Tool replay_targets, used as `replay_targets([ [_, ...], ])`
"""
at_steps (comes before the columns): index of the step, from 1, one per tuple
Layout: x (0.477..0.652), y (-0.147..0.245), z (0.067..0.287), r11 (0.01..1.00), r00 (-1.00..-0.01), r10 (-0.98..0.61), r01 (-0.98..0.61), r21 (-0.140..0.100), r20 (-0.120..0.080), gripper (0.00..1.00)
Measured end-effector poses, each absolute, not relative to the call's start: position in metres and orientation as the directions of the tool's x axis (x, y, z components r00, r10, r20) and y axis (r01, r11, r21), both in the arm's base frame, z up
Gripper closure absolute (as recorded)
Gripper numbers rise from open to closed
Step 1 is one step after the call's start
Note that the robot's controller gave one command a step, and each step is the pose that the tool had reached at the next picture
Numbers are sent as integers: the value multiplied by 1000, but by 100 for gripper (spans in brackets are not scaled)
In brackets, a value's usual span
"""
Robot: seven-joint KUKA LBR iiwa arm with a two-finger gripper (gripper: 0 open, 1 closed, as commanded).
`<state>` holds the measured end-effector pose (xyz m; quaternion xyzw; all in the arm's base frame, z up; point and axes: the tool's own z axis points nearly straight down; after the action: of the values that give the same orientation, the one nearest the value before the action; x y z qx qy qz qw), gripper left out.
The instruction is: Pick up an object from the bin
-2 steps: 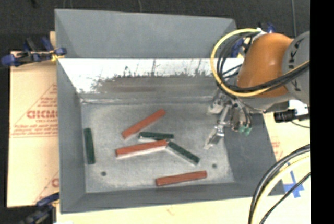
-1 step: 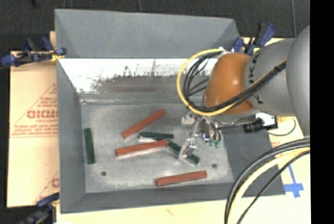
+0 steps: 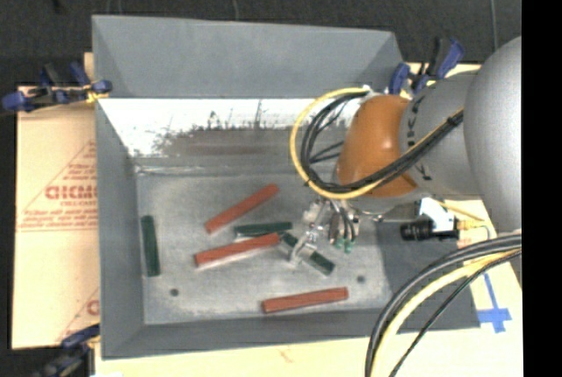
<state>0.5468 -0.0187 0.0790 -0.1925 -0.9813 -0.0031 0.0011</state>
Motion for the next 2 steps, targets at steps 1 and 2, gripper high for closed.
replay_targets([
  [1, 547, -19, 79, 926, -926, 377, 377, 6, 3, 100],
  [2, 547, -18, 80, 927, -927, 376, 376, 5, 5, 100],
])
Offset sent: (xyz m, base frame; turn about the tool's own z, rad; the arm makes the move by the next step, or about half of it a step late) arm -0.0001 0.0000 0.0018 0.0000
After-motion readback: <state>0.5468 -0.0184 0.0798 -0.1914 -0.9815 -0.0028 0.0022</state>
